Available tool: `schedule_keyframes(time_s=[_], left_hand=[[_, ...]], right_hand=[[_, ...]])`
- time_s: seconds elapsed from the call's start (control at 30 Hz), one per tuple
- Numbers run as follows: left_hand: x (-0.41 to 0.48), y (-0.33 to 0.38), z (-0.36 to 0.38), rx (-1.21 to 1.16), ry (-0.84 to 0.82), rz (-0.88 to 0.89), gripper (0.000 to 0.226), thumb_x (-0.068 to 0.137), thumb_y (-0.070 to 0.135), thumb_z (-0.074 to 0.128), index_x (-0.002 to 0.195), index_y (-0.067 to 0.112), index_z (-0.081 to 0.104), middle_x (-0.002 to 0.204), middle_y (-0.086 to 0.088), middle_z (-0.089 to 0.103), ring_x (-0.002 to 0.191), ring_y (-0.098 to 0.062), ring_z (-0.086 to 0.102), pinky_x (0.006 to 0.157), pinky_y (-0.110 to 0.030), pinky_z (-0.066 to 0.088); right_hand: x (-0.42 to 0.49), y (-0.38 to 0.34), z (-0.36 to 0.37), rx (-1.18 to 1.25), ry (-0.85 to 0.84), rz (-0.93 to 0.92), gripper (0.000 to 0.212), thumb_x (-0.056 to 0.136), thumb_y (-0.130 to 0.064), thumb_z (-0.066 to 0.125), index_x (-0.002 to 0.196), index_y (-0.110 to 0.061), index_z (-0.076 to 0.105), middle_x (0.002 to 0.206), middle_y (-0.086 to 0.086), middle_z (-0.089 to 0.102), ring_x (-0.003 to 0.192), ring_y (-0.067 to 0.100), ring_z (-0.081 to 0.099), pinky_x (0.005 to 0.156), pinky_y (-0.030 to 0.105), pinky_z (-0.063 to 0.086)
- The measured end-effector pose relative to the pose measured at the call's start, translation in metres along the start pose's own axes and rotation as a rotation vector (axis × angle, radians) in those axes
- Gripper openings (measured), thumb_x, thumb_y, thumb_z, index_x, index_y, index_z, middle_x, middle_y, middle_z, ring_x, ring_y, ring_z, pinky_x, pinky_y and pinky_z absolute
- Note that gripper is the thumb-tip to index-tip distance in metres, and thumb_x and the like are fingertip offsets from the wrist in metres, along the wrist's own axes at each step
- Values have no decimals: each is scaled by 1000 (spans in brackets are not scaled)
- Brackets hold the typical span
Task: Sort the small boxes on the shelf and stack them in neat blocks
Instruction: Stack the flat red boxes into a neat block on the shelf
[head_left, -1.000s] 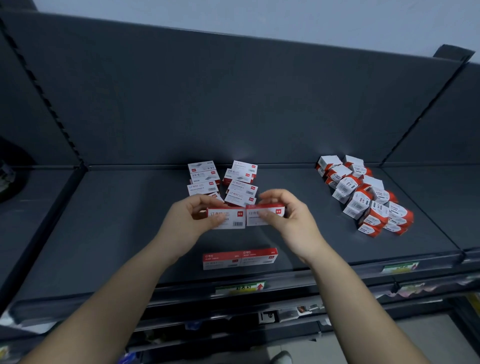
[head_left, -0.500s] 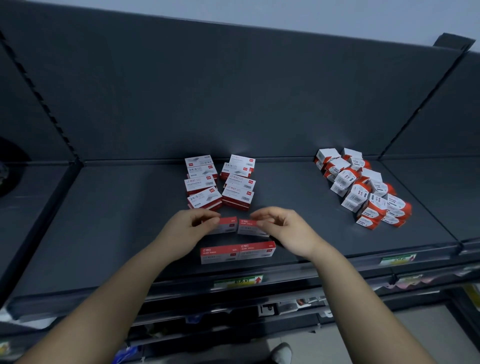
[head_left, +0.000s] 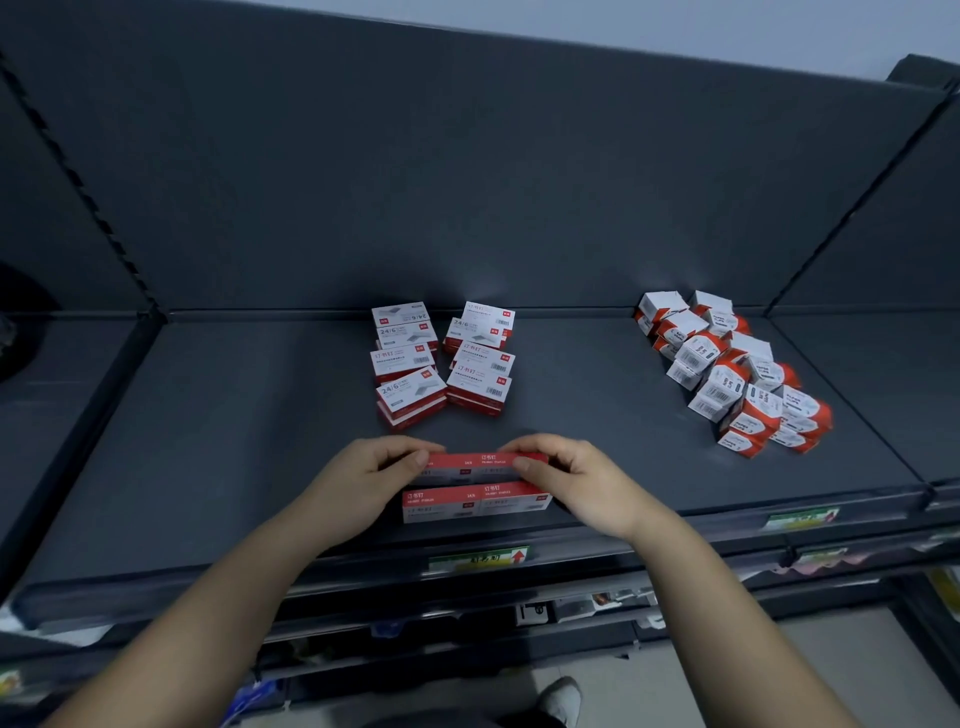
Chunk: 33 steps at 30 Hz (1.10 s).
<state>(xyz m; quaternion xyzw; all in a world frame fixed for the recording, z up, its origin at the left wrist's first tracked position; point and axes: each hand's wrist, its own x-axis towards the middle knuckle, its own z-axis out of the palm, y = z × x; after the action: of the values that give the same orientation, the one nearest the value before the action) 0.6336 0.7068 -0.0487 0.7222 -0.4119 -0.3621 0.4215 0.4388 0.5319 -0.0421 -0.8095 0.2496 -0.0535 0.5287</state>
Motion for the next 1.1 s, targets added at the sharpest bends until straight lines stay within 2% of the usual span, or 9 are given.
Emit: schedule_keyframes(time_s=[0.13, 0.27, 0.47, 0.57, 0.7, 0.83, 0.93, 1.0, 1.1], left_hand=[[-4, -1, 3, -30, 3, -9, 22, 99, 26, 52, 110, 32, 70, 100, 18, 73, 95, 2, 66, 80, -13, 47], [-7, 0, 4, -21, -24, 0, 19, 92, 36, 59, 108, 35, 69, 99, 18, 72, 93, 2, 66, 78, -11, 46], [-9, -17, 4, 187, -47, 21, 54, 62, 63, 78, 112, 54, 60, 107, 16, 67, 108, -9, 59, 100, -31, 47], [-7, -19, 4, 203, -34, 45, 49, 65, 63, 74, 111, 57, 59, 108, 20, 66, 111, -11, 56, 102, -39, 46], [-12, -18, 5, 228, -44, 64, 45, 71, 56, 77, 113, 53, 60, 109, 23, 66, 110, -5, 57, 101, -34, 46], [-6, -4, 9, -52, 30, 60, 49, 87, 49, 63, 132, 35, 52, 135, 22, 54, 125, 7, 48, 103, -14, 37], [-6, -3, 15, -383, 140, -7, 41, 105, 34, 32, 145, 24, 39, 155, 9, 31, 140, -8, 30, 105, -2, 14], [-7, 6, 29, -482, 253, 43, 57, 99, 53, 23, 150, 26, 32, 151, 13, 36, 139, -2, 31, 110, -11, 15], [-10, 13, 40, -699, 234, 44, 74, 87, 69, 22, 148, 29, 32, 147, 15, 44, 134, 7, 36, 112, -22, 20]], right_hand=[[-3, 1, 2, 18, -9, -19, 19, 96, -24, 61, 114, -27, 67, 103, -8, 71, 97, 14, 65, 90, 27, 50], [-4, 3, 2, 16, -62, -29, 31, 85, -26, 76, 113, -31, 65, 97, -10, 68, 87, 5, 63, 82, 21, 47], [-4, 9, 7, -138, 8, -91, 42, 75, -30, 81, 111, -41, 62, 103, -17, 64, 99, 7, 60, 90, 29, 50], [-6, 8, 8, -148, 24, -119, 37, 76, -30, 79, 108, -41, 62, 103, -18, 65, 98, 8, 62, 91, 32, 51], [-7, 8, 10, -178, 35, -127, 36, 77, -35, 78, 109, -41, 62, 107, -20, 63, 102, 7, 60, 93, 31, 49], [-10, 3, 11, 31, 110, -99, 48, 81, -45, 69, 127, -42, 56, 129, -19, 57, 126, 3, 50, 108, 29, 40], [-6, -7, 19, 359, 274, -58, 50, 87, -57, 52, 132, -35, 55, 138, -17, 55, 132, -2, 45, 113, 28, 34], [-2, -9, 28, 484, 300, 3, 57, 88, -64, 41, 136, -35, 51, 138, -22, 54, 131, -6, 45, 116, 31, 30], [2, -10, 39, 423, 288, 59, 77, 81, -81, 36, 143, -37, 44, 139, -26, 51, 132, -7, 42, 121, 36, 24]])
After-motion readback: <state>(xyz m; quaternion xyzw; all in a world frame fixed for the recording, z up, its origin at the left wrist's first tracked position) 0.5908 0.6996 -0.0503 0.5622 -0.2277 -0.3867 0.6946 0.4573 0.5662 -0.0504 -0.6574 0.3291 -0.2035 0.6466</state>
